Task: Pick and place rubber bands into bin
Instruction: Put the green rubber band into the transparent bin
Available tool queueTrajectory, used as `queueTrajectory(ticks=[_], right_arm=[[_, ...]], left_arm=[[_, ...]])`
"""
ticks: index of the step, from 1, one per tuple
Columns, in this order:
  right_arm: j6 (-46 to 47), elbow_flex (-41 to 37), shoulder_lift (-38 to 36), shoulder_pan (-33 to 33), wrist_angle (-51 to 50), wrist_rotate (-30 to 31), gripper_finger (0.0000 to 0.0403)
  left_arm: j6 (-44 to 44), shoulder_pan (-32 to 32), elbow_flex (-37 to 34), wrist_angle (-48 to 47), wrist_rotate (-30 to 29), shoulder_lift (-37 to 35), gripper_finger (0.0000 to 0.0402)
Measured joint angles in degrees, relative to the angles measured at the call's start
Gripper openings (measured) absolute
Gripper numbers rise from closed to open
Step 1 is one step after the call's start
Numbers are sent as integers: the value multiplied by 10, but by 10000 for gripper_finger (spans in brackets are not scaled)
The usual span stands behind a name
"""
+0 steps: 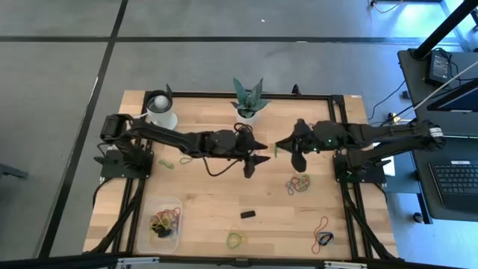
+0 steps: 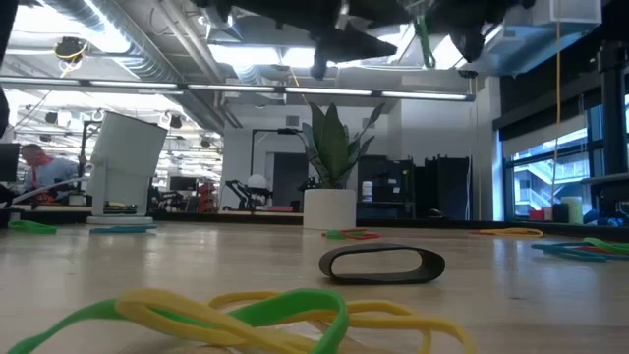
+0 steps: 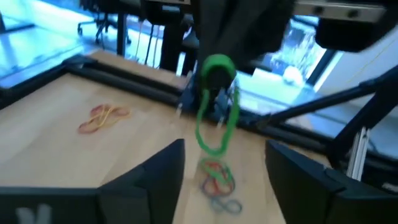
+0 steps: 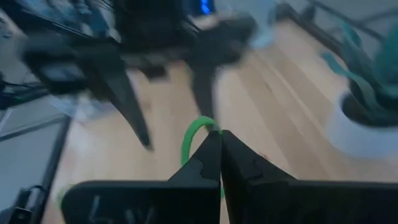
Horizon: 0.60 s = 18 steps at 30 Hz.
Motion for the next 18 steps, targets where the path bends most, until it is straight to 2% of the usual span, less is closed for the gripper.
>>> queueTrajectory(ticks=[4, 11, 14, 18], right_arm=[[-12, 0, 0, 18, 34, 1, 0], [-21, 0, 0, 20, 42, 3, 0], [-21, 0, 0, 20, 42, 3, 0], [-21, 0, 0, 20, 41, 3, 0]], left_arm=[[0, 0, 23, 57, 0, 33, 238], [10, 5, 81, 53, 36, 81, 242], [10, 8, 91, 53, 49, 89, 214], [11, 12, 92, 45, 57, 89, 116]])
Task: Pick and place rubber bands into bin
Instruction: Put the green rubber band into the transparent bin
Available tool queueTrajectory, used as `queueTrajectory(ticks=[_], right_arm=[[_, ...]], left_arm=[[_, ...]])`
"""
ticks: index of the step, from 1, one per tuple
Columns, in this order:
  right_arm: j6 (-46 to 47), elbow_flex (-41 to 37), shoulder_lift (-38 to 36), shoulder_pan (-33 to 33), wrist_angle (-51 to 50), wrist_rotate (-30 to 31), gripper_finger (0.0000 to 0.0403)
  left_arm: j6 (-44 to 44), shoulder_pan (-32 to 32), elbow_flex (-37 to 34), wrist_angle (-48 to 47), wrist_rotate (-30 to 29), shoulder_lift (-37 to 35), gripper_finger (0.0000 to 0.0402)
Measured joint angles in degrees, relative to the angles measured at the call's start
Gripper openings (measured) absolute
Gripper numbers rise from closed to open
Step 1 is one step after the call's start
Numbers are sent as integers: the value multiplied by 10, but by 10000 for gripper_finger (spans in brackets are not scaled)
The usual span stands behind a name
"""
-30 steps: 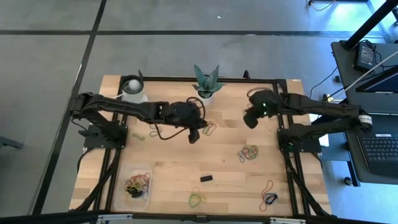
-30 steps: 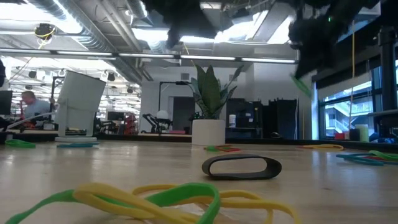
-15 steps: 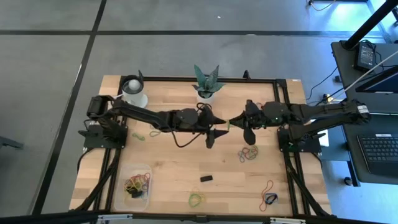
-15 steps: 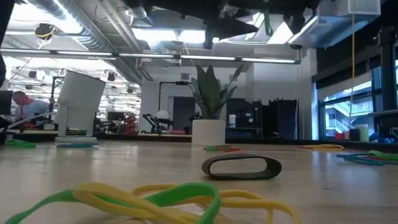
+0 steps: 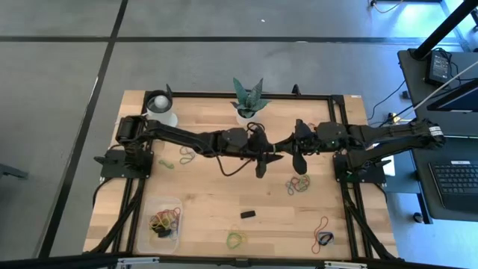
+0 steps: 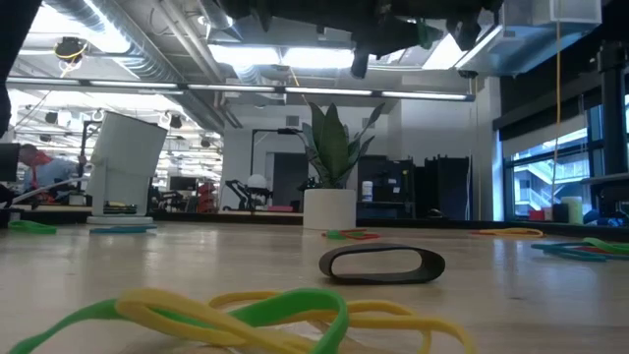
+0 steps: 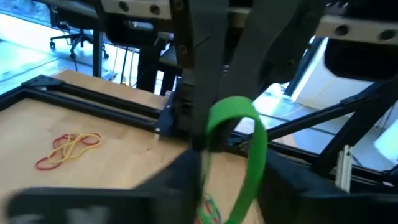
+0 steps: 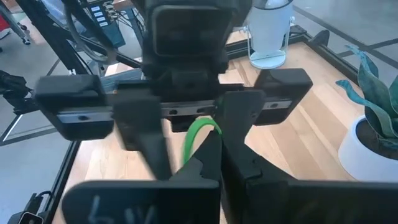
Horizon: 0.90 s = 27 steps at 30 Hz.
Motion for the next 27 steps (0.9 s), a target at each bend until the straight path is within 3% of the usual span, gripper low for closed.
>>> queueTrajectory(ticks=[3, 6, 11, 18, 21, 27], right_arm=[[0, 0, 0, 0, 0, 0, 0], [0, 0, 0, 0, -1, 0, 0], [1, 0, 0, 0, -4, -2, 18], [2, 0, 0, -8, -25, -2, 87], [2, 0, 0, -13, -44, -3, 111], [0, 0, 0, -21, -84, -4, 134]], left_arm=[[11, 0, 0, -1, 0, -2, 25], [12, 0, 0, -7, 0, -2, 5], [11, 0, 0, -30, 1, -5, 2], [10, 4, 0, -67, 1, -15, 2], [10, 9, 0, -121, -3, -32, 2], [-9, 7, 0, -355, -35, -119, 2]])
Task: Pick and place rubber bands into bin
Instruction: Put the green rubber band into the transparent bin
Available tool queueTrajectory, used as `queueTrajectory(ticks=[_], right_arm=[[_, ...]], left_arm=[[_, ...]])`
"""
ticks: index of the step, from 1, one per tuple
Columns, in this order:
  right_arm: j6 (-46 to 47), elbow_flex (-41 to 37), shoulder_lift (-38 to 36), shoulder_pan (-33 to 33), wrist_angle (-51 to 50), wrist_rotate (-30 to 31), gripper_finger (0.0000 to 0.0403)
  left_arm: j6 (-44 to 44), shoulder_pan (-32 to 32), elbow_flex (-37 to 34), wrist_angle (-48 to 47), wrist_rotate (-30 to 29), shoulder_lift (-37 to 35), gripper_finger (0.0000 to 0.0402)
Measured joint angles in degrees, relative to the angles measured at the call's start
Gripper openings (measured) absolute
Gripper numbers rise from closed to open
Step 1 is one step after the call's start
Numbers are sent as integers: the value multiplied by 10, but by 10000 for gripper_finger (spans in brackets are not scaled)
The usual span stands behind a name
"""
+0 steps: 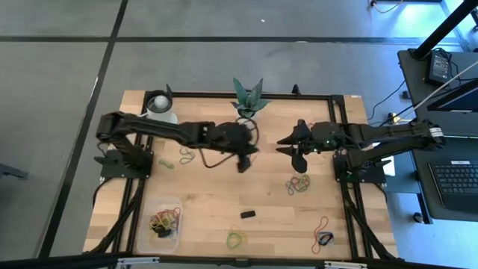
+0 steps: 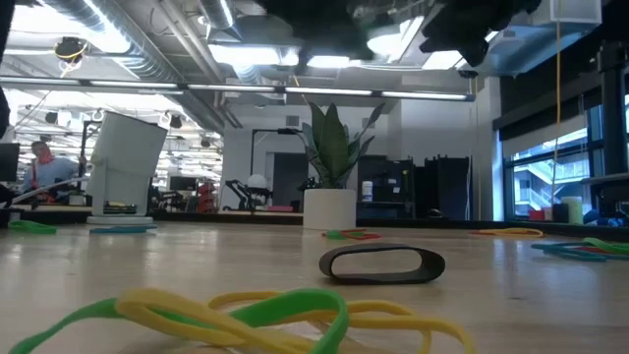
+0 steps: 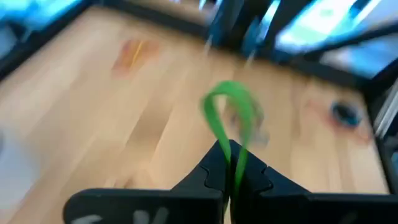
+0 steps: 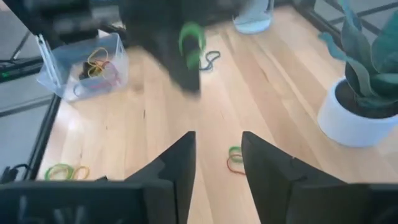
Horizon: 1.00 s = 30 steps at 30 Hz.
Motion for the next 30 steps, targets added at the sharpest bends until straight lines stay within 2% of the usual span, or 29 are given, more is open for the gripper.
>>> queueTrajectory(ticks=[3, 7, 12, 16, 19, 23, 25, 30], right_arm=[[-1, 0, 0, -1, -18, 0, 135], [-15, 0, 0, -1, -26, 3, 135], [-18, 0, 0, -5, -13, 24, 135], [-22, 0, 0, -19, -13, 26, 135], [-18, 0, 0, -27, -5, 26, 135], [-15, 0, 0, -32, 13, 27, 135], [-9, 0, 0, -32, 27, 28, 135], [36, 0, 0, -32, 48, 28, 135]], left_arm=[[-47, -24, 0, -152, -28, -56, 2], [-165, -85, 0, -337, -63, -121, 2], [-390, -197, 0, -534, -61, -157, 2], [-539, -297, 0, -619, -22, -146, 2], [-620, -368, -1, -627, 5, -127, 2], [-703, -449, -29, -585, 45, -108, 2], [-740, -482, -58, -543, 58, -104, 2], [-792, -537, -163, -390, 40, -104, 2]])
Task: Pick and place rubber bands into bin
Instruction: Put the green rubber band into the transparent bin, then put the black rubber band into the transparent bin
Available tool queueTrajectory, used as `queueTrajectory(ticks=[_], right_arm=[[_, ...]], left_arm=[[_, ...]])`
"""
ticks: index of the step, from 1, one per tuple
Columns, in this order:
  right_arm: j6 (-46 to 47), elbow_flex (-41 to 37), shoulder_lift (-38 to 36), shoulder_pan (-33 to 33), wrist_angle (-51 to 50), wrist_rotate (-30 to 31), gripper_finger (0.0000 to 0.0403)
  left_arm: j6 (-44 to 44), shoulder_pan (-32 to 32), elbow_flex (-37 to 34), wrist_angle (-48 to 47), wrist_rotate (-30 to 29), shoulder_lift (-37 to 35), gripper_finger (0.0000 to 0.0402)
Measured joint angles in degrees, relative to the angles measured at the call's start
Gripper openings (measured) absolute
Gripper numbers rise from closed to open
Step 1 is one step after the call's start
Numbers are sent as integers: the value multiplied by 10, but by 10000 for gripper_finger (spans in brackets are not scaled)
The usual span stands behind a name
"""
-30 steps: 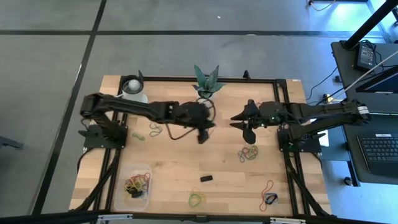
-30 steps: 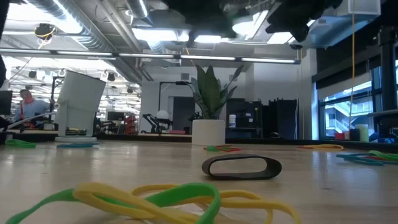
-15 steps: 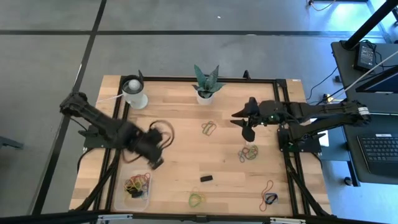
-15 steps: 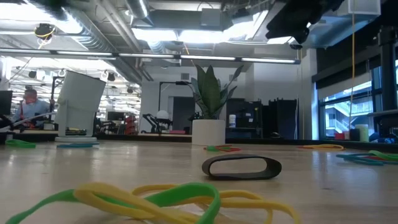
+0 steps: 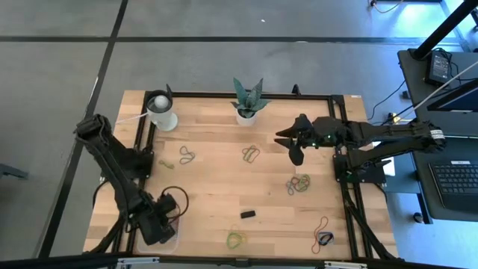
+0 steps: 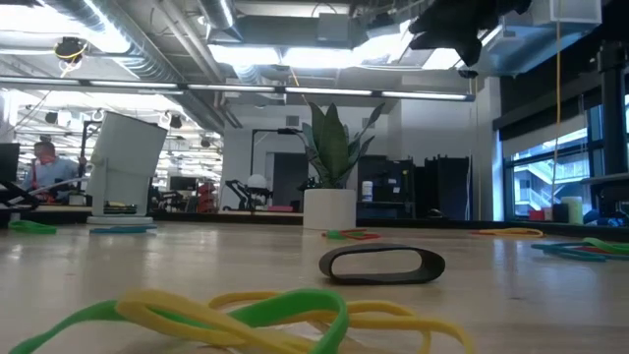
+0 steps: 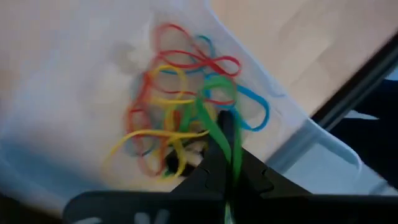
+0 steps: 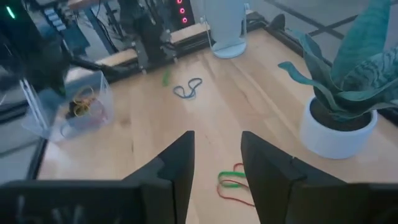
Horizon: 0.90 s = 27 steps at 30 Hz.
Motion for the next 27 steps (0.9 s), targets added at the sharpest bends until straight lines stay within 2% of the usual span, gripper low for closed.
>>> queueTrajectory(ticks=[4, 8, 11, 16, 18, 21, 25, 27], right_arm=[[68, 0, 0, 0, 13, 0, 136], [144, 0, 0, 8, 12, 2, 131], [175, 0, 1, 44, 12, 40, 112], [226, 26, 34, 136, -23, 116, 59], [252, 53, 63, 172, -68, 131, 33], [311, 112, 121, 218, -207, 126, 7], [435, 189, 198, 267, -444, 51, 8], [474, 202, 223, 292, -511, 12, 4]], left_arm=[[-2, -16, -85, 120, 12, 0, 2], [-4, -23, -126, 142, 58, 0, 3], [26, -27, -130, 137, 72, 0, 19], [62, -31, -130, 137, 69, 0, 74], [72, -31, -130, 132, 69, 0, 98], [81, -31, -130, 132, 69, 0, 126], [80, -31, -130, 122, 86, -13, 140], [72, -30, -130, 110, 90, -28, 138]])
